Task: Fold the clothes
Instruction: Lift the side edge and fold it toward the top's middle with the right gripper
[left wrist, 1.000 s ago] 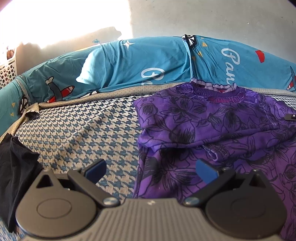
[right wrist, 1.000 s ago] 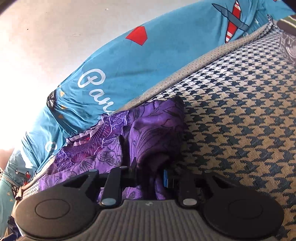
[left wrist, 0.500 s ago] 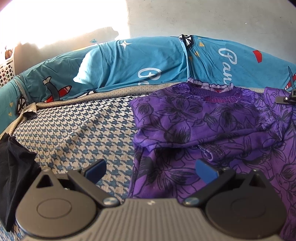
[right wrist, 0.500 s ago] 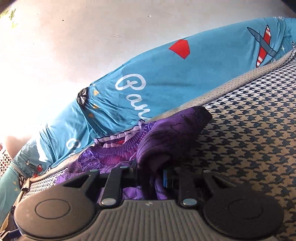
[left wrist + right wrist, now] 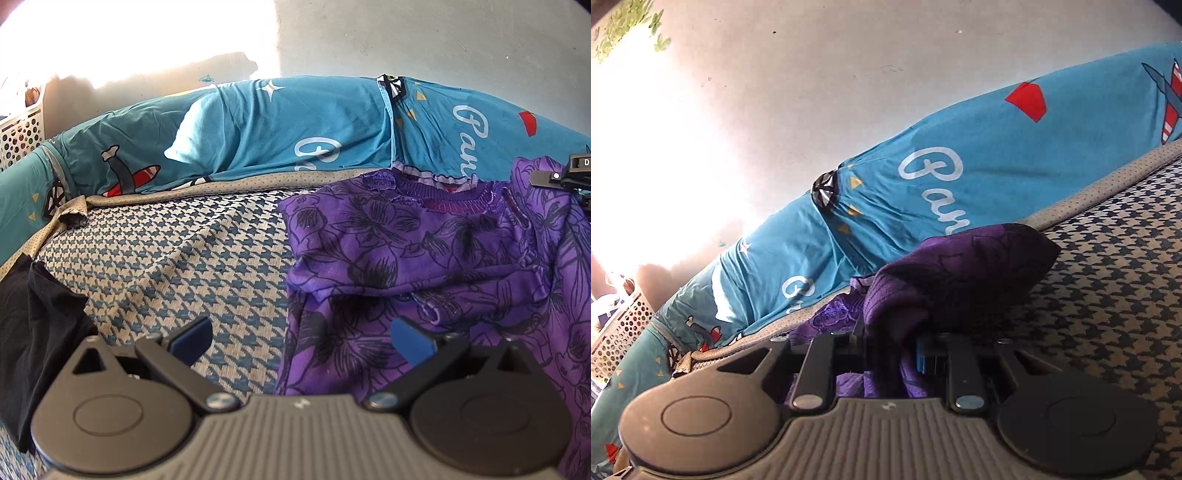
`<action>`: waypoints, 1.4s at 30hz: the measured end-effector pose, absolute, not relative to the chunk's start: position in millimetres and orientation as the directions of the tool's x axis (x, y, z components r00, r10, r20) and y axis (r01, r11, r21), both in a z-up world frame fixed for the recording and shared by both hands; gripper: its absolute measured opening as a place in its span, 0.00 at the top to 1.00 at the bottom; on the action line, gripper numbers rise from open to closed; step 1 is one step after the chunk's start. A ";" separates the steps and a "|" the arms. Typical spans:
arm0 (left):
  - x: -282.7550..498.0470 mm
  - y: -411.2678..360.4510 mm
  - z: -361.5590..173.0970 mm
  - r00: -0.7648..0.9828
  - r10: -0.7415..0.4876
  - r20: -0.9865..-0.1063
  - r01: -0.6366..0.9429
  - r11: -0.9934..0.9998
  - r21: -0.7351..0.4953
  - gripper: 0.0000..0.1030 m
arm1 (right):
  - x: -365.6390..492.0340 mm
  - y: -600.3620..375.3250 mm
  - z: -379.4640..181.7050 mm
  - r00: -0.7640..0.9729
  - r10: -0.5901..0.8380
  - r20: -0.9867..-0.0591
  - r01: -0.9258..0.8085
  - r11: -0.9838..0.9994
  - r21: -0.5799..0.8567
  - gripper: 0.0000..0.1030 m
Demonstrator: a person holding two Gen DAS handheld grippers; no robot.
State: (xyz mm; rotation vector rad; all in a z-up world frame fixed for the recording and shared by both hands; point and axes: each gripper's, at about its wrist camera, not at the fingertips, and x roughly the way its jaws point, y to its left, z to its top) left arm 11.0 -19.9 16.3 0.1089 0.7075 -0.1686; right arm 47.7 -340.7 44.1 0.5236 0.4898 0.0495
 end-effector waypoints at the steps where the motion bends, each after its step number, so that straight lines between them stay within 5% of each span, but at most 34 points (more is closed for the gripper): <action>1: 10.5 -18.0 17.2 0.748 -0.116 -0.653 0.186 0.982 0.039 0.00 | 49.8 -335.3 45.1 0.884 0.180 -0.431 0.066 0.865 0.497 0.78; 11: 7.6 18.4 24.9 0.751 -0.078 -0.655 0.112 0.994 0.010 0.00 | 86.1 -234.2 47.9 0.855 0.335 -0.395 -0.119 0.870 0.479 0.78; 20: 11.4 54.7 23.4 0.740 -0.043 -0.672 0.035 0.999 -0.025 0.00 | 106.8 -148.1 4.9 0.791 0.337 -0.511 -0.207 0.933 0.295 0.69; 22: 12.5 59.4 22.5 0.732 -0.040 -0.680 0.021 0.999 -0.037 0.00 | 110.8 -141.7 -4.5 0.780 0.340 -0.526 -0.211 0.933 0.291 0.64; 27: 14.5 59.9 22.5 0.726 -0.048 -0.686 0.012 0.998 -0.058 0.00 | 111.9 -124.9 -11.3 0.766 0.354 -0.537 -0.267 0.934 0.237 0.32; 42: 16.8 51.1 25.3 0.744 -0.027 -0.667 0.007 0.999 -0.032 0.00 | 83.2 -142.1 38.4 0.783 0.354 -0.512 -0.273 0.934 0.230 0.32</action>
